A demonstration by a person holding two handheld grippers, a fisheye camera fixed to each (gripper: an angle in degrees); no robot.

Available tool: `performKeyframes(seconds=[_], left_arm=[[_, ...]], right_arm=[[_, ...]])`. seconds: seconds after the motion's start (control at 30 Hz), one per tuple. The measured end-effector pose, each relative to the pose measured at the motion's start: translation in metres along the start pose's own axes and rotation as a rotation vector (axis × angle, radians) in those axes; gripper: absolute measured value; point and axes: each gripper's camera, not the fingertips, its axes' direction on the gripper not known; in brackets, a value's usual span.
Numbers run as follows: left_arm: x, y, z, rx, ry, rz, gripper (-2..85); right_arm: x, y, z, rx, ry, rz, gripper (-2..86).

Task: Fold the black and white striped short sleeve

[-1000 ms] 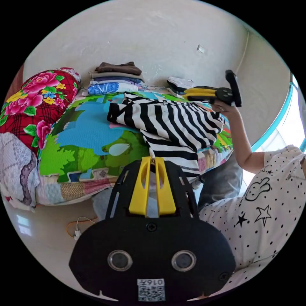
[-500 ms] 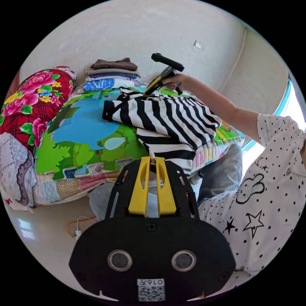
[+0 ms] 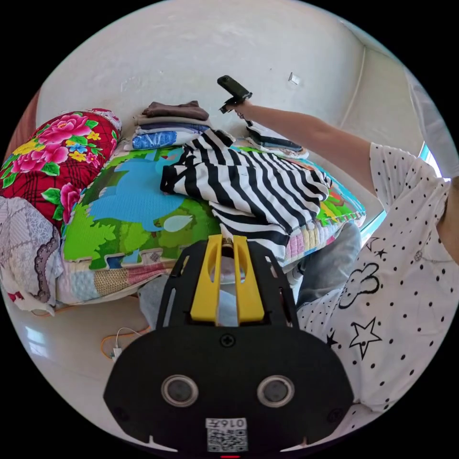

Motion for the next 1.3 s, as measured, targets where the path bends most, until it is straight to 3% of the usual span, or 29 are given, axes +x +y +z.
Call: performKeyframes(seconds=[0.1, 0.27, 0.43, 0.63, 0.7, 0.8, 1.0, 1.17, 1.3], left_arm=[[0.005, 0.012, -0.001, -0.022, -0.027, -0.004, 0.1], [0.007, 0.02, 0.0, -0.013, -0.027, -0.039, -0.9], [0.009, 0.003, 0.01, 0.058, -0.018, -0.043, -0.8], [0.006, -0.039, 0.046, 0.083, 0.071, -0.066, 0.6], [0.012, -0.049, 0.064, 0.049, 0.169, -0.056, 1.2], [0.03, -0.056, 0.093, -0.004, 0.278, -0.045, 2.1], [0.061, -0.057, 0.127, -0.063, 0.301, -0.061, 2.2], [0.08, -0.06, 0.134, -0.088, 0.26, -0.058, 1.2], [0.094, -0.065, 0.132, -0.046, 0.207, -0.089, 0.3]], right_arm=[[0.026, 0.039, 0.001, 0.058, -0.161, 0.094, 6.9], [0.057, 0.152, -0.023, 0.235, -0.453, -0.047, 9.3], [0.126, 0.306, -0.042, 0.352, -0.544, 0.051, 11.9], [0.203, 0.478, -0.026, 0.256, -0.511, 0.211, 12.2], [0.223, 0.532, -0.003, 0.134, -0.386, 0.283, 11.2], [0.24, 0.586, 0.037, -0.075, -0.454, 0.295, 12.3], [0.22, 0.646, 0.102, -0.302, -0.56, 0.158, 11.6], [0.213, 0.654, 0.137, -0.26, -0.404, 0.243, 4.7], [0.258, 0.621, 0.162, -0.147, -0.559, 0.433, 3.2]])
